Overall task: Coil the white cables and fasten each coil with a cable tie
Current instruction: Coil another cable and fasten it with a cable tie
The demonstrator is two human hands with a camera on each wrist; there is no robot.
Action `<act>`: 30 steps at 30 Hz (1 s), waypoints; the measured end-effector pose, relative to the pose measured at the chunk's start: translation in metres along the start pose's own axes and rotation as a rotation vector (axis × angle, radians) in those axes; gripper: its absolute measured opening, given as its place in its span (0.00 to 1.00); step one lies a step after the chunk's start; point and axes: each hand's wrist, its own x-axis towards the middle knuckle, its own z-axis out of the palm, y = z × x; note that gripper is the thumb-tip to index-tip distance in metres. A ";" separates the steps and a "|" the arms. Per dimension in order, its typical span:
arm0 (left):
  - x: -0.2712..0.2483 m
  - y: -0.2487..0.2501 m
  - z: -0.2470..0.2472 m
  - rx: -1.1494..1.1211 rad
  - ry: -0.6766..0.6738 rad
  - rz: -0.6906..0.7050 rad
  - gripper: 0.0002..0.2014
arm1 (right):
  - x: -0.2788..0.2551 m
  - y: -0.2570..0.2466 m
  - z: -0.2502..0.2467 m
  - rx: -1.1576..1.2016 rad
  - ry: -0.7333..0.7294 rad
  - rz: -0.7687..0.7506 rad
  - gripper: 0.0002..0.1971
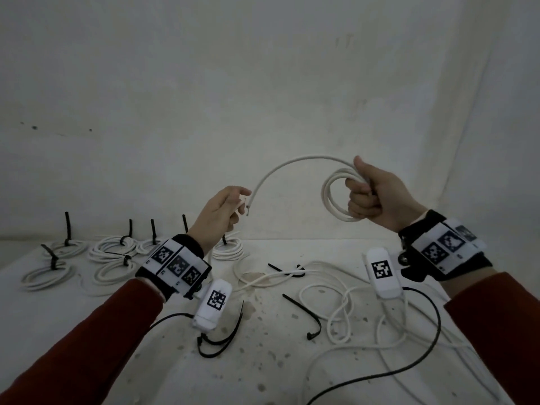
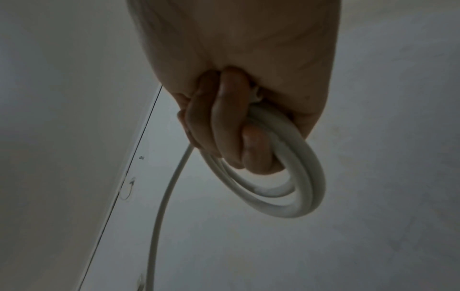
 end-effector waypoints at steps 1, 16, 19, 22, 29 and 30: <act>0.000 0.002 0.003 0.001 0.000 -0.022 0.16 | 0.000 0.003 0.004 -0.032 0.006 0.008 0.27; -0.012 0.003 0.015 0.212 -0.246 0.159 0.17 | 0.002 0.018 0.034 -0.300 0.113 0.066 0.27; -0.009 -0.003 0.020 0.227 -0.189 0.185 0.15 | 0.001 0.017 0.034 -0.298 0.095 0.063 0.27; -0.003 -0.006 0.023 0.212 -0.106 0.184 0.16 | -0.001 0.018 0.031 -0.314 0.024 0.075 0.27; -0.001 -0.005 0.039 0.274 -0.034 0.170 0.15 | -0.011 0.012 0.032 0.214 -0.249 0.025 0.26; -0.003 -0.005 0.044 0.228 -0.010 0.160 0.13 | -0.011 0.009 0.034 0.297 -0.232 -0.022 0.25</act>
